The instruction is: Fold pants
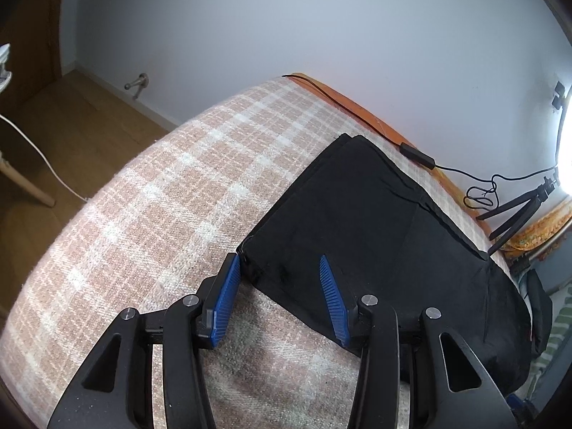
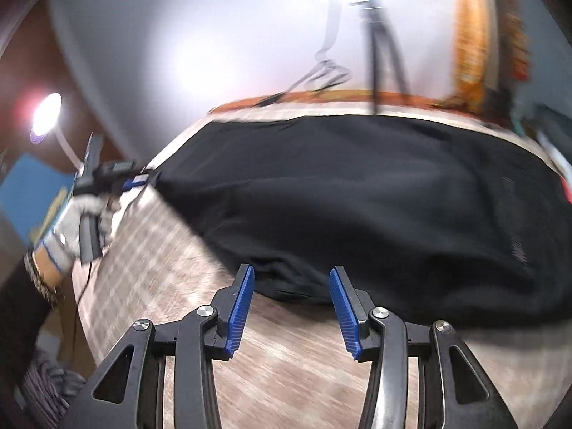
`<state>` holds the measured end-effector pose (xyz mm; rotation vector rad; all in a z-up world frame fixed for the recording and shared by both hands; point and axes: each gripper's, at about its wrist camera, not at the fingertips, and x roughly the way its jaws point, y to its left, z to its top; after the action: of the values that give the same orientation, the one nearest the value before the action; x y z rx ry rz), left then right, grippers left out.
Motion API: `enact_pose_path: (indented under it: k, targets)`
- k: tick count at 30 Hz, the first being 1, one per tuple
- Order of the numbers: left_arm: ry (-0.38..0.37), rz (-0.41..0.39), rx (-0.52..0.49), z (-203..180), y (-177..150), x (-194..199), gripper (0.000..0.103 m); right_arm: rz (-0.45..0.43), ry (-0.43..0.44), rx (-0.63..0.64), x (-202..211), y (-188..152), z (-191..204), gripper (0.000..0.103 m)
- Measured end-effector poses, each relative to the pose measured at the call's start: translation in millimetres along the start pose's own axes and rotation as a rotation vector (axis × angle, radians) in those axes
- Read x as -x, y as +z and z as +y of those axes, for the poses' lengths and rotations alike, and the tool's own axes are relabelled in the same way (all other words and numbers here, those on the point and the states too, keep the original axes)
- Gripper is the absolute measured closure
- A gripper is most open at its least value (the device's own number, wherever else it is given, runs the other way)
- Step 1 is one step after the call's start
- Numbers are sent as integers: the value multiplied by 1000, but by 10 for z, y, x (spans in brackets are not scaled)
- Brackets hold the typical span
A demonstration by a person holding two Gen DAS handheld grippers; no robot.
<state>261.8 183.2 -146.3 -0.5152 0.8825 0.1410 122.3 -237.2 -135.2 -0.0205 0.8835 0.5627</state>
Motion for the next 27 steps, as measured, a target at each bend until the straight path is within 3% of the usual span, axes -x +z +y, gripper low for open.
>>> enact_pose_path:
  k: [3,6,9,12,15,17,19,24,27]
  targets:
    - [-11,5,11,13,2,10,60,26,-47,123,-249,39,210,56]
    - [-34,14,54,73,2,46,57,122,-65,161,-476,-70,297,59]
    - [-65,25,121,155,10,74,55,137,-53,204,-405,-119,347,64]
    - [-91,26,170,198,13,65,53,144,-12,156,-310,-128,252,68]
    - [-94,24,165,129,24,42,43,136,21,85,-256,-119,160,68]
    - [-106,22,136,52,37,9,25,129,14,80,-235,-112,166,67]
    - [-115,20,109,-10,58,-27,19,121,8,81,-214,-101,177,66]
    - [-87,-47,106,-89,55,-60,20,120,2,85,-230,-97,234,65]
    - [-50,-72,78,-142,59,-81,39,120,2,82,-226,-94,225,65]
